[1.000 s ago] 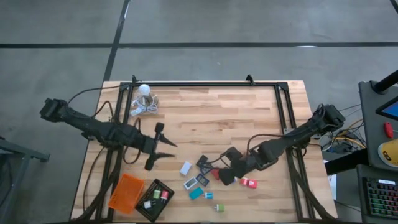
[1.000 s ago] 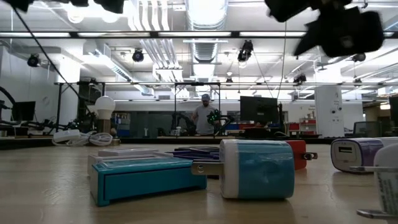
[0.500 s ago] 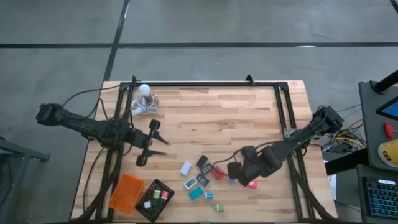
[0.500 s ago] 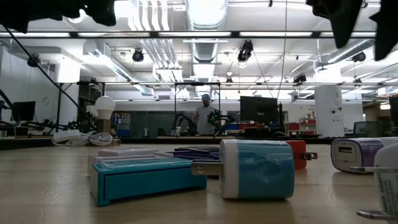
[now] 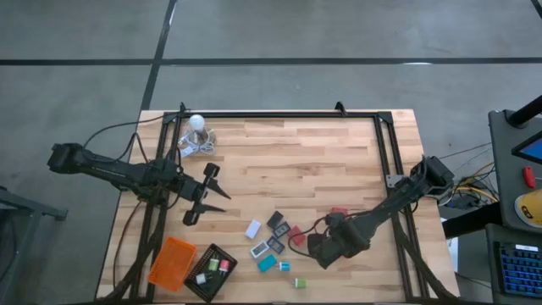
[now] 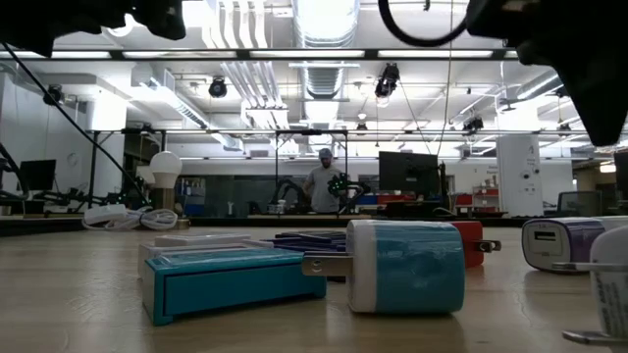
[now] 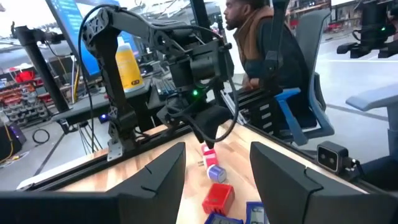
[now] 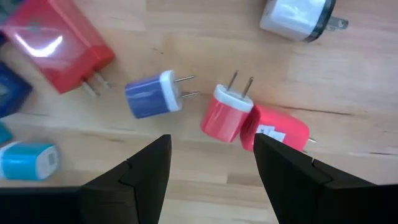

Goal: Pick & Place Office items
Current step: Put the pink white charger adapter into the black basket

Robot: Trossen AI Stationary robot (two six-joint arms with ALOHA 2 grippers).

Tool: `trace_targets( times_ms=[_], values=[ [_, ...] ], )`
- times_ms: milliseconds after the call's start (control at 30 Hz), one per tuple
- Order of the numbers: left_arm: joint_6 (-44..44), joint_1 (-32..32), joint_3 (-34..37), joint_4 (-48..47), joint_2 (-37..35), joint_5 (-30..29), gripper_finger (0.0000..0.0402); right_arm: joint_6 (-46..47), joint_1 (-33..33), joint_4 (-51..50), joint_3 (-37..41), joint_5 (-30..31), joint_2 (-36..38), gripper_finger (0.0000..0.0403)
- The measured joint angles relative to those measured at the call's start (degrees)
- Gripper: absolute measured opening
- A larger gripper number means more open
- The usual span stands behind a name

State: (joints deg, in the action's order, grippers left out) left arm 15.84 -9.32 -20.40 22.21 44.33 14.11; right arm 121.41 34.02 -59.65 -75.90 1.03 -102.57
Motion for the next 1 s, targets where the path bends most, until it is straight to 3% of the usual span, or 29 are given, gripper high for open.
trace_targets(
  times_ms=[467, 1000],
  values=[
    [-1.1, 0.0, 0.0, -0.1, 0.1, 0.2, 0.0184, 2.0, 0.0, 0.1, 0.3, -0.2, -3.1, 0.0224],
    [-1.1, 0.0, 0.0, -0.4, 0.1, 0.2, 0.0184, 2.0, -0.1, 0.0, 0.3, -4.5, -7.7, 0.0224]
  ],
)
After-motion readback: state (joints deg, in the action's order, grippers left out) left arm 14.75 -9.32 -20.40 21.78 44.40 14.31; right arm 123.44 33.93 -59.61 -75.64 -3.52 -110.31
